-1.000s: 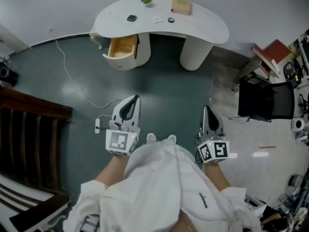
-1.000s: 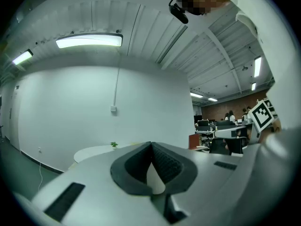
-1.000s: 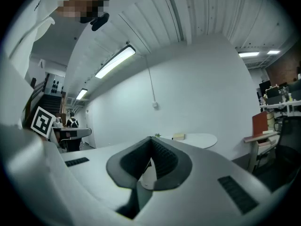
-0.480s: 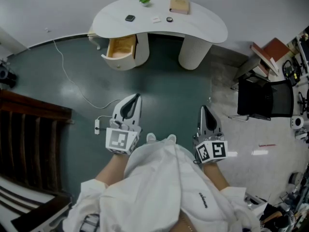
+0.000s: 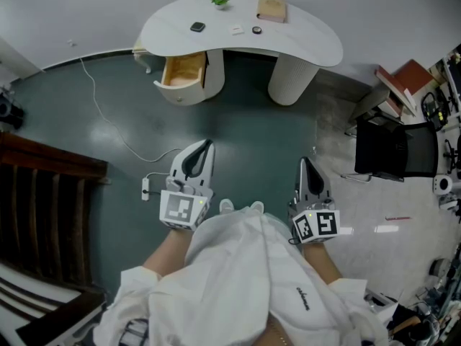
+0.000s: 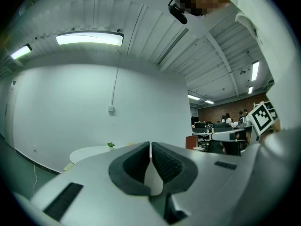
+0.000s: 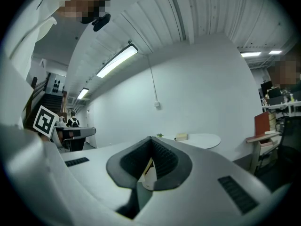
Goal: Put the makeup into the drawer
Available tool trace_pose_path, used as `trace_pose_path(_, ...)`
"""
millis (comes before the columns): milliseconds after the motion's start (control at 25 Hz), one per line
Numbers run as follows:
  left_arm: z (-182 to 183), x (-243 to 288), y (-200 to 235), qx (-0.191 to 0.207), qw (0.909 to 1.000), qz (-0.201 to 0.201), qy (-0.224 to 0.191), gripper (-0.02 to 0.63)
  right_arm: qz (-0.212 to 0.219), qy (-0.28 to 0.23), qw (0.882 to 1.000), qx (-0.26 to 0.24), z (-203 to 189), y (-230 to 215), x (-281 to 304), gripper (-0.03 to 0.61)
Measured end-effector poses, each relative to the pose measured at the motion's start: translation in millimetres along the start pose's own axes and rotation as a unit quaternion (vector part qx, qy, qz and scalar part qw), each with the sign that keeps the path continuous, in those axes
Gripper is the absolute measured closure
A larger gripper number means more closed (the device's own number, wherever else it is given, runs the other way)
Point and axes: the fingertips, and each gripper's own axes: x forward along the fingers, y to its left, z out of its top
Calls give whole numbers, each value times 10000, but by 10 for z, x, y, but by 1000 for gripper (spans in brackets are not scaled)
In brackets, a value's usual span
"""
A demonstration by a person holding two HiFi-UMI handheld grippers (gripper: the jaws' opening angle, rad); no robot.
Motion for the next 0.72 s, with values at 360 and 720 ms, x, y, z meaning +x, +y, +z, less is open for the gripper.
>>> trace_pose_path(360, -53, -32, 113, -24, 9993, -363, -5, 583, -83, -16, 9999, 65, -91, 272, 111, 561)
trace_pose_path(720, -133, -20, 187, -146, 9986, -495, 107, 479, 2, 112, 9999, 41, -177, 427, 211, 561)
